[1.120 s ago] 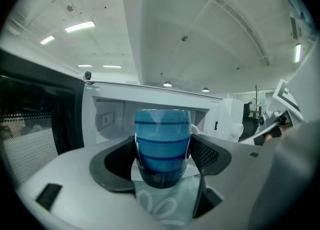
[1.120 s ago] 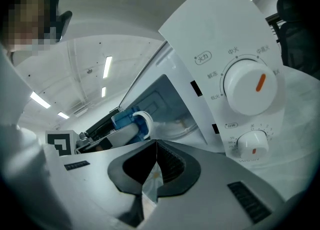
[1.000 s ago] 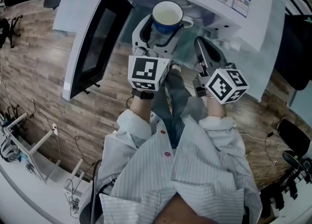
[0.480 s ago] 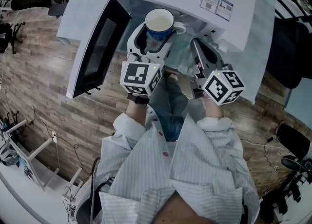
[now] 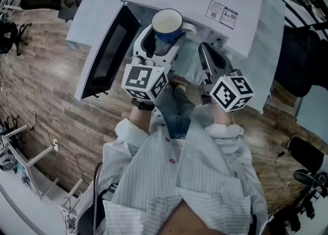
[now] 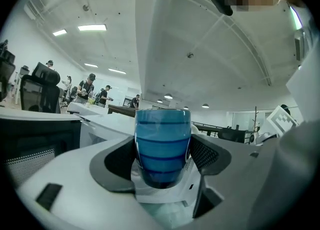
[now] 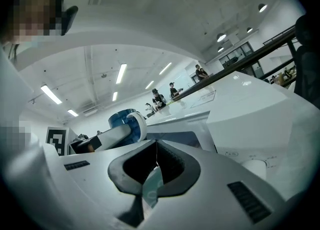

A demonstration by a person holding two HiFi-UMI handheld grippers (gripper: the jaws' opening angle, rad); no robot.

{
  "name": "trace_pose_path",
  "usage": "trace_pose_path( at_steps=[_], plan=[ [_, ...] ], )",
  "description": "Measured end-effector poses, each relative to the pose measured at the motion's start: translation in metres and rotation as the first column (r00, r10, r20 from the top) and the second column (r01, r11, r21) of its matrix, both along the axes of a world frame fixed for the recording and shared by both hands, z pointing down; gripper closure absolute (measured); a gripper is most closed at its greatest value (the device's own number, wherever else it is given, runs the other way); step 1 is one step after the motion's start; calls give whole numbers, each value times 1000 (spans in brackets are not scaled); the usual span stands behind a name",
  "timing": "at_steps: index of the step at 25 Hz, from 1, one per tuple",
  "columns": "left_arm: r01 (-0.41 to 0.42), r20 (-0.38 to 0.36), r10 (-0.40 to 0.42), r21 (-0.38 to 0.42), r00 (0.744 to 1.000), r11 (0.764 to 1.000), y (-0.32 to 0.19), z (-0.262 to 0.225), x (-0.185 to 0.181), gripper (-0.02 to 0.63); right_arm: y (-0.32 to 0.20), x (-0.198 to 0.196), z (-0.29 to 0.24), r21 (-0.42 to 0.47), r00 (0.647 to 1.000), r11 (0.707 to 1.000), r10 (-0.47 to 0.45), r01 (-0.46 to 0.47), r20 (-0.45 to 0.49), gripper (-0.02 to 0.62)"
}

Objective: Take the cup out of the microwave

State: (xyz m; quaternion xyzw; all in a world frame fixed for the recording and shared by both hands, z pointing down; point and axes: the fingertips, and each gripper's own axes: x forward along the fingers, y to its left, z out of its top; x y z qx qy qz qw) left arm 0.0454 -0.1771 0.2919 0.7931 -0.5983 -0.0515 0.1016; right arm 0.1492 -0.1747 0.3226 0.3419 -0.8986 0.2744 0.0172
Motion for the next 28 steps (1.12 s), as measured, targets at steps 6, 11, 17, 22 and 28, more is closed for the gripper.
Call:
trace_pose_path(
  at_steps=[6, 11, 17, 22, 28],
  plan=[
    [-46, -1, 46, -2, 999, 999, 3, -14, 3, 249, -6, -1, -15, 19, 1000, 1000, 14, -13, -2, 561],
    [-98, -9, 98, -14, 995, 995, 4, -20, 7, 249, -8, -5, -23, 29, 1000, 999, 25, -25, -18, 561],
    [-133, -8, 133, -10, 991, 991, 6, -25, 9, 249, -10, -10, -27, 42, 999, 999, 23, -21, -41, 561],
    [-151, -2, 151, -16, 989, 988, 7, -23, 10, 249, -11, -10, -29, 51, 999, 998, 25, -23, -44, 561],
    [-157, 6, 157, -9, 988, 988, 10, -26, 13, 249, -11, -14, -32, 61, 998, 998, -2, 6, -57, 561]
  ],
)
